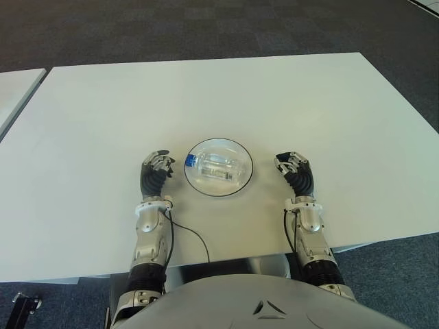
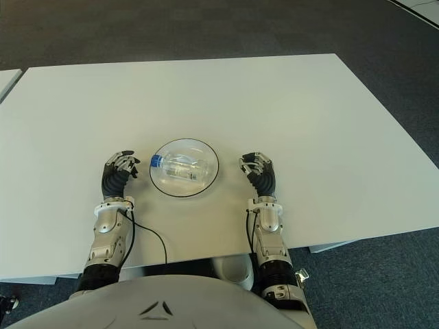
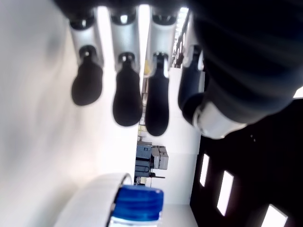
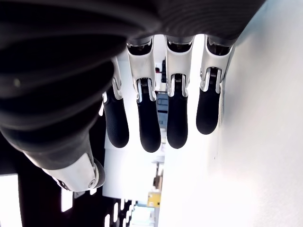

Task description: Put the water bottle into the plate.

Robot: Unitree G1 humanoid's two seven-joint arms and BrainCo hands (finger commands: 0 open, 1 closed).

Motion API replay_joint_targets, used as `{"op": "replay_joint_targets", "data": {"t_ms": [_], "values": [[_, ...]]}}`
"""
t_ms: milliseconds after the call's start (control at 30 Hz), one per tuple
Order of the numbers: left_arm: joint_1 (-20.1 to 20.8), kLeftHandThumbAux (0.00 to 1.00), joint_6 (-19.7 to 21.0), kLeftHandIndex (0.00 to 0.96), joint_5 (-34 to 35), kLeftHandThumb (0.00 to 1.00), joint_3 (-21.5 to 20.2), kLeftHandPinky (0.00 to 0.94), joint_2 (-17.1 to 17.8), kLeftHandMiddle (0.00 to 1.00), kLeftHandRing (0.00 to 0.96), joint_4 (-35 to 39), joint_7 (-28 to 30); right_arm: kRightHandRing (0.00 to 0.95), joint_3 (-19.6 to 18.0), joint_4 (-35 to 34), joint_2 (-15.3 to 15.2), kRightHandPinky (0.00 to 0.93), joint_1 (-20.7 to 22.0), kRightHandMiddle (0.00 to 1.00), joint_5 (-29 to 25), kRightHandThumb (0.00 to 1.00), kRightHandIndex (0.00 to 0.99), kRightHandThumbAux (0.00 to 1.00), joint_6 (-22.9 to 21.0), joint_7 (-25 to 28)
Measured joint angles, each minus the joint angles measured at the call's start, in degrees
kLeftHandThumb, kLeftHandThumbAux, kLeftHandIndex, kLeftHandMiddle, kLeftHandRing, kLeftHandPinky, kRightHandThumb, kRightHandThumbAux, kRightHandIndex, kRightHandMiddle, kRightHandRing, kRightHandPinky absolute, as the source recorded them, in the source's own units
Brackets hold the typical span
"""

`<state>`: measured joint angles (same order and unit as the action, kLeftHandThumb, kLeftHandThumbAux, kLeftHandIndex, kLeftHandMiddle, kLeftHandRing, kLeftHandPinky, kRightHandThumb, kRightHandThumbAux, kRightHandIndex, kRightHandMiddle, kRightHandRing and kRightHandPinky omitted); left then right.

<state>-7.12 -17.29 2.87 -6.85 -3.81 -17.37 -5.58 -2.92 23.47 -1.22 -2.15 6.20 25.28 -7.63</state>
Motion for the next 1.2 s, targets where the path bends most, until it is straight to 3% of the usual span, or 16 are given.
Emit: {"op": "replay_joint_targets", "data": {"t_ms": [1200], "values": [[-2.18,0.677,-3.65,0.404,-4.03,0.837,2.32,0.719,0.84,0.557,0.731,-0.45,0.02,0.395,0.20,-0.12,0.12,0.403,-0.05,0.434,0.08,0.709,0.424,0.733,-0.05,0.20]]}}
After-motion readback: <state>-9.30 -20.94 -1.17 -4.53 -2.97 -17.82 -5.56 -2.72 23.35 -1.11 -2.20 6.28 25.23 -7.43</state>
